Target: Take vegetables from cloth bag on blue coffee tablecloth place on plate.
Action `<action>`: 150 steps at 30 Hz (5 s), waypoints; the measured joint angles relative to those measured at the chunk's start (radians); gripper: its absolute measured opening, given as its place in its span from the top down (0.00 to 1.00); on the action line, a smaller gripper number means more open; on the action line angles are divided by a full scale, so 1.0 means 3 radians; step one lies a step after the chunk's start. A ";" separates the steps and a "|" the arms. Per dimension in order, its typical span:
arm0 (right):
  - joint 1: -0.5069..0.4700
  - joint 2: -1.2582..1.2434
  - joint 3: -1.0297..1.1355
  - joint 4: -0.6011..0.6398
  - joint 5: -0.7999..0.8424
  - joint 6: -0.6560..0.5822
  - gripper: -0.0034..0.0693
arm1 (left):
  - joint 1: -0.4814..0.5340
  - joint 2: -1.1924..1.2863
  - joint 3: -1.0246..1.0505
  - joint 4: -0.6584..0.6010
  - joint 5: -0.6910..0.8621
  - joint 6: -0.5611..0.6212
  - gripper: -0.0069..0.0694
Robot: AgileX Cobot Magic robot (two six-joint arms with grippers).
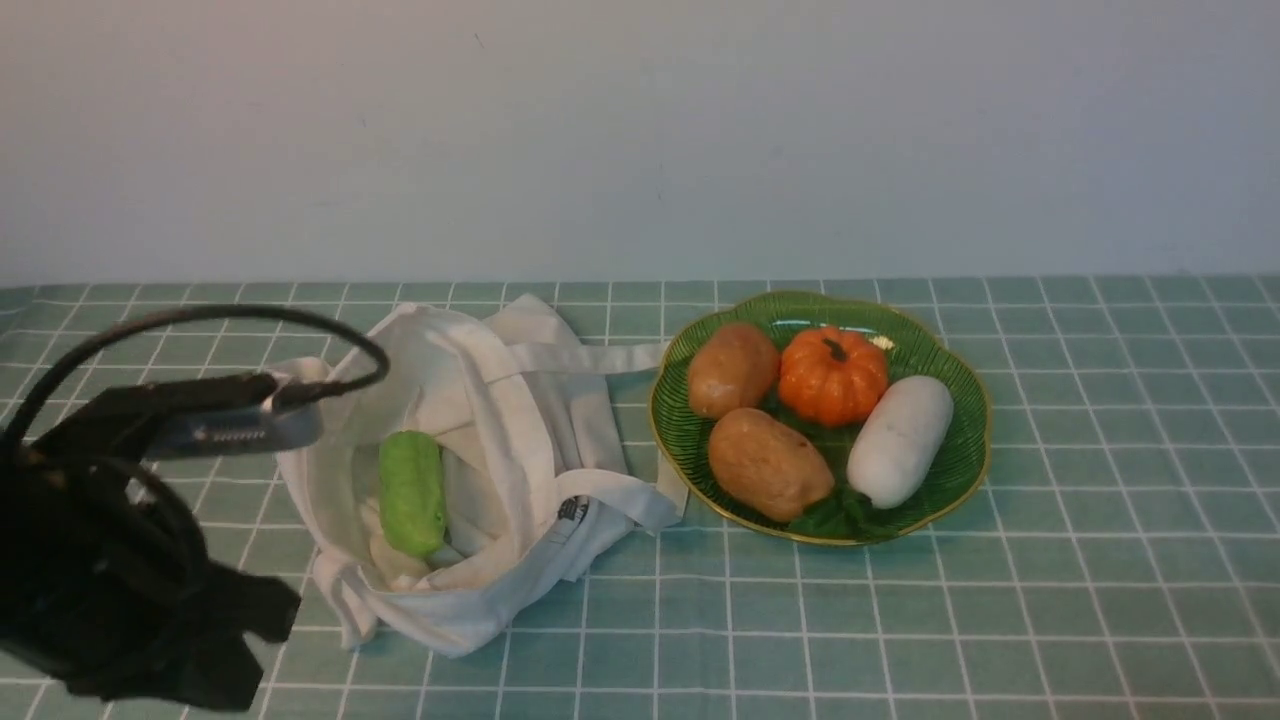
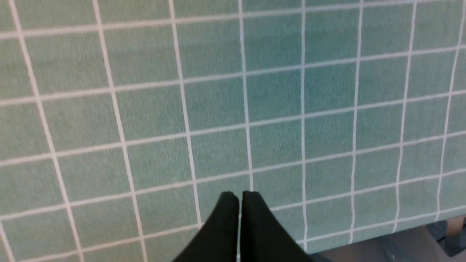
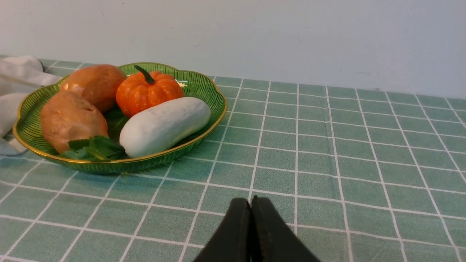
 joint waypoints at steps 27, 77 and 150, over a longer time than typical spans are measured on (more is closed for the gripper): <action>0.0000 0.0000 0.0000 0.0000 0.0000 0.0000 0.97 | -0.0438 0.1984 -0.1734 0.0572 -0.0190 -0.0815 0.36; 0.0000 0.0000 0.0000 0.0000 0.0000 0.0000 0.97 | -0.0565 0.1497 -0.2050 -0.0201 0.0176 0.0258 0.40; 0.0000 0.0000 0.0000 0.0000 0.0000 0.0000 0.97 | -0.1806 0.1167 -0.2656 0.0824 0.0272 -0.0096 0.92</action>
